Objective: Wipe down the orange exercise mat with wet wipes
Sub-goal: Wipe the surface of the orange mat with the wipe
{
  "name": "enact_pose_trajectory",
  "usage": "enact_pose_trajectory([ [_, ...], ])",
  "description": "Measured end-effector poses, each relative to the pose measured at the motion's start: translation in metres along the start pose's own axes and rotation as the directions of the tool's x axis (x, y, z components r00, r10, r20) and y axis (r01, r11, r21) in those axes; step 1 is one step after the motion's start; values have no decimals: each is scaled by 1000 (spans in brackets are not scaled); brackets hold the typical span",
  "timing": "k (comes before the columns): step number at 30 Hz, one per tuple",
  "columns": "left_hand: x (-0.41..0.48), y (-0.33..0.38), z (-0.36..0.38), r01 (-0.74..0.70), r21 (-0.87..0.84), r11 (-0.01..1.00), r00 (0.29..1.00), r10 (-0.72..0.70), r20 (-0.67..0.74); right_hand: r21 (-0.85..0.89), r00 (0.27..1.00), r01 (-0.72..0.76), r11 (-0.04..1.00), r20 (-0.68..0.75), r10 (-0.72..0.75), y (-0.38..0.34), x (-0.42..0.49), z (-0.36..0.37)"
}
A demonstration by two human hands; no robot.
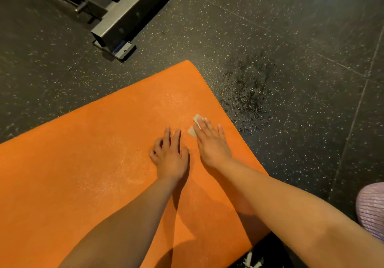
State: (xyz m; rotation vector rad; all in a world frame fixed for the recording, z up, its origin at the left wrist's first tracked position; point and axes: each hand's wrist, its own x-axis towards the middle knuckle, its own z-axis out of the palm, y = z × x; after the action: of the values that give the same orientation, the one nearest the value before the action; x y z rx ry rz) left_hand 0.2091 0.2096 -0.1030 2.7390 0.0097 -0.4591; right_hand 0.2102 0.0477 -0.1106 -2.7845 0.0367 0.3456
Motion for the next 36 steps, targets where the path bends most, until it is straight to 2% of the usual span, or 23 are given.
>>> enact_pose_trajectory([
  [1, 0, -1, 0, 0, 7, 1000, 1000, 0, 10, 7, 992, -117, 993, -41, 117, 11, 1, -3],
  [3, 1, -2, -1, -11, 18, 1000, 1000, 11, 29, 86, 932, -347, 934, -82, 354, 27, 2, -13],
  [5, 1, -2, -2, -19, 27, 999, 999, 18, 38, 155, 888, -439, 885, -77, 454, 26, 3, -14],
  [7, 3, 0, -4, -6, 35, 999, 999, 5, 42, 133, 917, -374, 918, -95, 388, 8, 3, -10],
  [10, 2, 6, -4, 9, 30, 1000, 999, -10, 42, 86, 997, -76, 993, -20, 78, -29, 3, -1],
  [12, 2, 4, -6, -2, 15, 1000, 999, 1, 36, 74, 995, 64, 995, 66, -69, -36, 7, 2],
  [13, 2, 0, -7, -15, 3, 1000, 999, 15, 36, 49, 993, 87, 995, 72, -90, -32, 11, 2],
  [14, 3, -4, -9, -37, -6, 999, 998, 37, 44, 15, 996, 73, 997, 50, -74, -25, 16, 2],
  [16, 6, -14, -13, -103, -16, 995, 992, 104, 77, -25, 996, -84, 996, -23, 83, -8, 24, -3],
  [18, 9, -22, -19, -133, -32, 991, 986, 136, 97, 0, 971, -229, 973, -67, 229, -3, 31, -7],
  [19, 10, -24, -21, -125, -31, 992, 988, 127, 88, 26, 966, -243, 970, -78, 245, -9, 32, -7],
  [21, 10, -22, -21, -51, -4, 999, 998, 51, 23, 60, 983, -170, 984, -60, 174, -27, 31, -1],
  [24, 11, -17, -21, 119, -32, 992, 992, -120, -44, 48, 997, 66, 997, 37, -68, -53, 23, 8],
  [27, 10, -23, -20, 95, -56, 994, 995, -97, -35, 0, 973, 220, 975, 76, -219, -51, 23, 11],
  [29, 10, -32, -21, 56, -59, 997, 998, -58, -28, -5, 991, 130, 992, 33, -130, -40, 26, 10],
  [31, 8, -39, -23, 33, -80, 996, 999, -36, -28, 5, 996, -84, 996, -26, 84, -33, 30, 8],
  [33, 6, -42, -24, 20, -138, 990, 999, -25, -39, 34, 978, -200, 979, -54, 201, -41, 31, 9],
  [34, 4, -43, -23, 12, -165, 986, 999, -20, -48, 51, 982, -182, 982, -46, 184, -50, 30, 10],
  [36, 2, -43, -24, 8, -206, 978, 998, -21, -63, 57, 1000, -1, 998, 21, 0, -67, 25, 13],
])
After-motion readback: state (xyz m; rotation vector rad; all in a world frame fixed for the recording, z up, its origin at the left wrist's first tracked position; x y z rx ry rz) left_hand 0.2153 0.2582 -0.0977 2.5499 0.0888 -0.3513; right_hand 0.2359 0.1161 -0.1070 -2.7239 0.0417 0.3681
